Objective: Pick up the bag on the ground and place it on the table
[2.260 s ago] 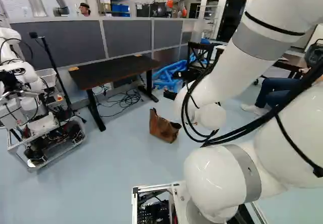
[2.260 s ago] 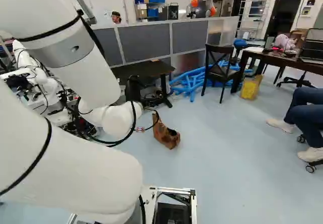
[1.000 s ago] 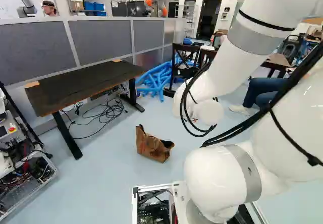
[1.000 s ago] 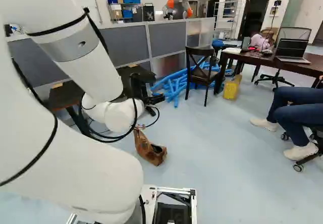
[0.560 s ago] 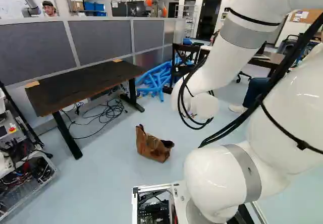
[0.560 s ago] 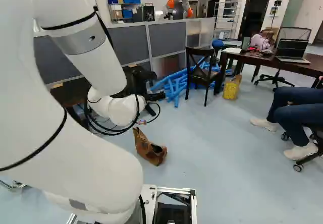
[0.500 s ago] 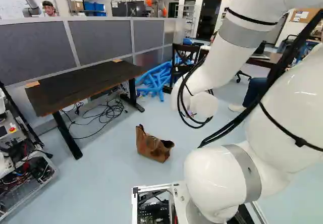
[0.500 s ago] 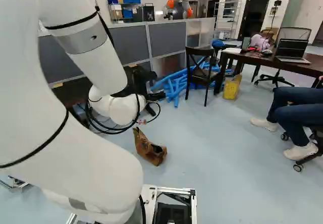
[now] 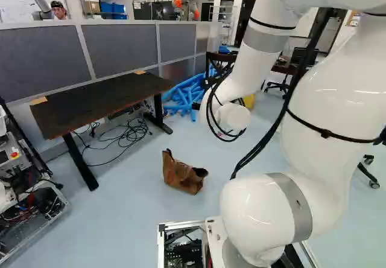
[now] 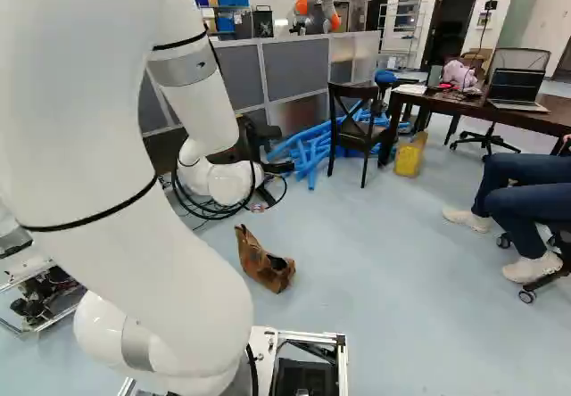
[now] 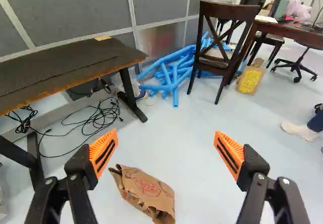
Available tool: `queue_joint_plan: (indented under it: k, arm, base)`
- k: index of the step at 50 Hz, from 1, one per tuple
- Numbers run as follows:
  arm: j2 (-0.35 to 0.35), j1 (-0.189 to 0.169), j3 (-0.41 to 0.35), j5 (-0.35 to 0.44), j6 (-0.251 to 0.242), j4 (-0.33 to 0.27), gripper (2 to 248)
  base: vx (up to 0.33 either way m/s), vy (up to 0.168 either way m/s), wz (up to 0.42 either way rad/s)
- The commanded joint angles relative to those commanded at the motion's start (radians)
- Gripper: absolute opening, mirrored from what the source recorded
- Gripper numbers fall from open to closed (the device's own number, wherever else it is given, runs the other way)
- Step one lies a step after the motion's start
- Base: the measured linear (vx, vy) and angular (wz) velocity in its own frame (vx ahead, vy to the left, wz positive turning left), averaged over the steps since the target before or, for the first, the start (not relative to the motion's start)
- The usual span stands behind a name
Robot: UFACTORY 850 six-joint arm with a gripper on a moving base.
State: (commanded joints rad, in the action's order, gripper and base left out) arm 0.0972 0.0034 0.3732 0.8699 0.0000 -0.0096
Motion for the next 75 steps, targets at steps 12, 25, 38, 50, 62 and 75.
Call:
queue_joint_plan:
  k: [12,25,38,50,62,75]
  arm:
    - [0.095,0.008,0.072,-0.014,0.000,-0.026,247]
    - [0.194,0.028,0.152,-0.054,0.000,-0.076,247]
    - [0.286,0.056,0.228,-0.097,0.000,-0.125,247]
    - [0.363,0.086,0.294,-0.141,0.000,-0.166,247]
    - [0.437,0.116,0.357,-0.194,0.000,-0.194,247]
    - [0.503,0.148,0.411,-0.256,0.000,-0.206,247]
  base:
    - [0.000,0.000,0.000]
    - [0.000,0.000,0.000]
    - [0.000,0.000,0.000]
    - [0.000,0.000,0.000]
    - [0.000,0.000,0.000]
    - [0.000,0.000,0.000]
